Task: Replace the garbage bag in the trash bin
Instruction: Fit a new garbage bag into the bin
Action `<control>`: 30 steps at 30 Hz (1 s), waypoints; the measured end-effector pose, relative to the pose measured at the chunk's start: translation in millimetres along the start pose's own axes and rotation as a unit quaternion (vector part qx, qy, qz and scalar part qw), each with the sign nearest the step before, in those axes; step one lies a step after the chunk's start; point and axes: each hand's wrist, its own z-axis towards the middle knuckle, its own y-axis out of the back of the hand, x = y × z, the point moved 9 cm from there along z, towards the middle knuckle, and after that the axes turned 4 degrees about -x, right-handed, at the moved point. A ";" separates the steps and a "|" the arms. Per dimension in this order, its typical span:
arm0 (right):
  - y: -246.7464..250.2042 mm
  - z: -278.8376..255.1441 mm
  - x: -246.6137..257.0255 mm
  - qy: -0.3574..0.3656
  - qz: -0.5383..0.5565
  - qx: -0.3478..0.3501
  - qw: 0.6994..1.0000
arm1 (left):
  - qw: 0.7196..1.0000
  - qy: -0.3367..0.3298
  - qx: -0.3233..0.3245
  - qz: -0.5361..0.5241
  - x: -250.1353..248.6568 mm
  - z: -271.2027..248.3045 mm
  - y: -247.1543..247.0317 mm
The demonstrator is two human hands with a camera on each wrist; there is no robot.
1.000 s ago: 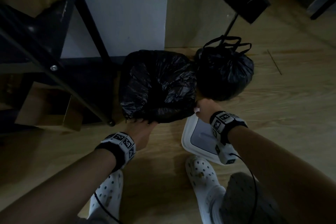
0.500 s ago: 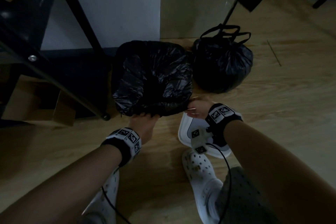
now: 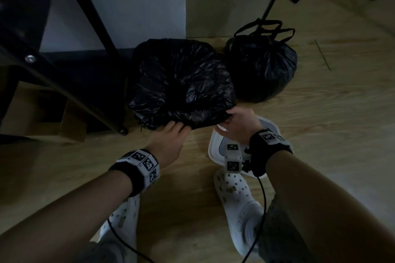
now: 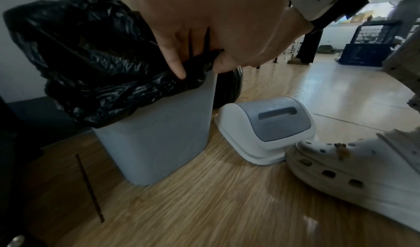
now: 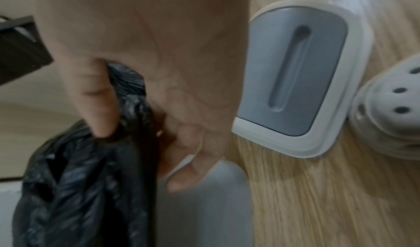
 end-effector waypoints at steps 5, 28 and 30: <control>11.2 2.7 0.1 0.011 -0.004 -0.006 1.000 | 0.991 -0.051 -0.072 0.098 10.5 0.7 34.1; -133.1 32.2 64.2 0.202 -0.976 0.001 0.082 | 0.963 0.081 0.205 0.154 138.6 49.0 16.0; -121.8 45.7 79.7 0.139 -0.987 -0.033 0.066 | 0.949 0.102 0.228 0.191 157.7 44.4 11.4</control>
